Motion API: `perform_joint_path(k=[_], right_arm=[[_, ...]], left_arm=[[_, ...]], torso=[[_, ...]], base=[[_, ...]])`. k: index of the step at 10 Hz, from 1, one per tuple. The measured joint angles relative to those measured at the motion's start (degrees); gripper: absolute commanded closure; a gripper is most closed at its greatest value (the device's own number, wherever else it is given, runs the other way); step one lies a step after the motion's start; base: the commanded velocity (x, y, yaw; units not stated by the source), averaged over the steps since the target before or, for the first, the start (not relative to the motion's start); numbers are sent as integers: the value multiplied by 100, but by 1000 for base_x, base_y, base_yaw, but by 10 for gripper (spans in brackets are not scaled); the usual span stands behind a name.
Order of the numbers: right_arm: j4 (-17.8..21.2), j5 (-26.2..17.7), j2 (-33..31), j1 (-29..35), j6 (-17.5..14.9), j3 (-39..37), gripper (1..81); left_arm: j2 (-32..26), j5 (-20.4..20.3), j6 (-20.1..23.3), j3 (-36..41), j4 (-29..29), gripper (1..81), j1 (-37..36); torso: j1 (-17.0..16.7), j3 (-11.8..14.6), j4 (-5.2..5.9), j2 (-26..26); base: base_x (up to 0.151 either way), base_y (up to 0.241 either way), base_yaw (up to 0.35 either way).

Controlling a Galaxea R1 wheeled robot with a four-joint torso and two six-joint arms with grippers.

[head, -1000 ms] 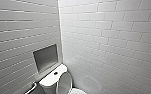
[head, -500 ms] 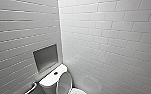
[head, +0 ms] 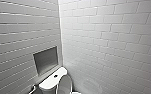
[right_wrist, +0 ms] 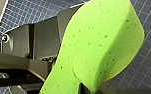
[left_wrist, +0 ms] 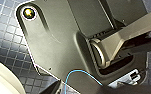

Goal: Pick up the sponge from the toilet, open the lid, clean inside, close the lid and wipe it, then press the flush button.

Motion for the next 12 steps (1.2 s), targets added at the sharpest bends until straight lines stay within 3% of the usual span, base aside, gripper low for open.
perform_joint_path(k=[1, 3, 6, 7, 12], right_arm=[[30, 0, -152, 63, -22, 254, 811], [171, -155, -828, 279, -91, 1684, 811], [352, -362, -1538, 872, -193, 3251, 811], [416, -384, -1841, 1062, -204, 3613, 811], [862, -603, -2889, 1513, -229, 4451, 811]], left_arm=[[-24, -18, 0, -4, 2, 10, 20], [-27, -55, 2, 2, 2, 10, 68], [0, -57, 2, 2, 2, 10, 100], [2, -57, 2, 2, 2, 10, 96], [63, -74, 2, -2, 5, 10, 83]], torso=[[129, 0, 0, -206], [359, -39, 0, -571], [697, -516, 0, -1115], [831, -677, 0, -1307], [1412, -798, 0, -2228]], base=[[0, 0, 0], [0, 0, 0], [0, 0, 0], [0, 0, 0], [0, 0, 0]])
